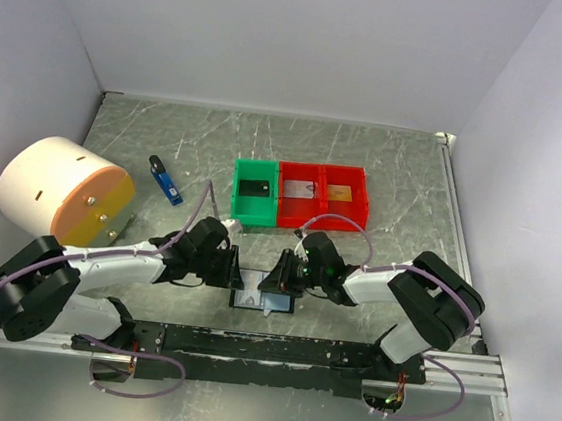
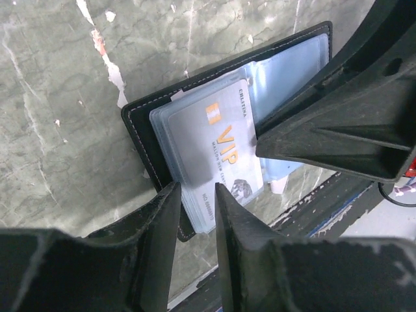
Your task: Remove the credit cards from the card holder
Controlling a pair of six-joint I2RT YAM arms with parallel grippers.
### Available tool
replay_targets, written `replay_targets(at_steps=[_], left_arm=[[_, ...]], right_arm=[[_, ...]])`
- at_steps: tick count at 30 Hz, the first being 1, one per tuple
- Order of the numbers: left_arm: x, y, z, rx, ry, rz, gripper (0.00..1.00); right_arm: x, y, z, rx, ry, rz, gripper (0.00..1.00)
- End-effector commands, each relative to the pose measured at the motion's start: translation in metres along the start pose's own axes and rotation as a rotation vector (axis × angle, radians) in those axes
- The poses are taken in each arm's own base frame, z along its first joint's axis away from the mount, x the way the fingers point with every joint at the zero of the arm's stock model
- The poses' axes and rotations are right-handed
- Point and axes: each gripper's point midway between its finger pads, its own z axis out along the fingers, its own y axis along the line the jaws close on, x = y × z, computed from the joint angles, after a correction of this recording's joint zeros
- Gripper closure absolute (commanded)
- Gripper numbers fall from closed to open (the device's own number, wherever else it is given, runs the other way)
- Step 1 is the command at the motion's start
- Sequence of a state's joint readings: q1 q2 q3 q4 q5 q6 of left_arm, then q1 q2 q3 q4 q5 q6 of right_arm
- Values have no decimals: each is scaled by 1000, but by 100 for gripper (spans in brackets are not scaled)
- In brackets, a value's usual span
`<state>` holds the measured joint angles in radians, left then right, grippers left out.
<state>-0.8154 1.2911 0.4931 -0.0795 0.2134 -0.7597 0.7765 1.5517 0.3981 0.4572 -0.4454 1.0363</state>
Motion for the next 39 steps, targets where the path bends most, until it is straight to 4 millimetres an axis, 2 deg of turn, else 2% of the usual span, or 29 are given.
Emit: replay_targets(at_steps=[1,7,11,15,20,39], left_arm=[[-9,-7,4,-5,-20,42,63],[2,8,10,-84,14,39,71],[2,13,8,-126,15,49,72],[3,10,7,-110,8,51,72],[5,10,8,-110,11,48,72],[6,18,7,-160,12,58,73]], right_arm=[[-2,1,2,-5,-15,-8,81],[-3,0,2,-2,-20,-6,86],[-4,3,2,-10,-23,-6,87],[-3,6,0,-36,-25,-7,95],[-3,9,-2,-52,-30,-11,100],[-7,-5,-6,23,-60,-11,100]])
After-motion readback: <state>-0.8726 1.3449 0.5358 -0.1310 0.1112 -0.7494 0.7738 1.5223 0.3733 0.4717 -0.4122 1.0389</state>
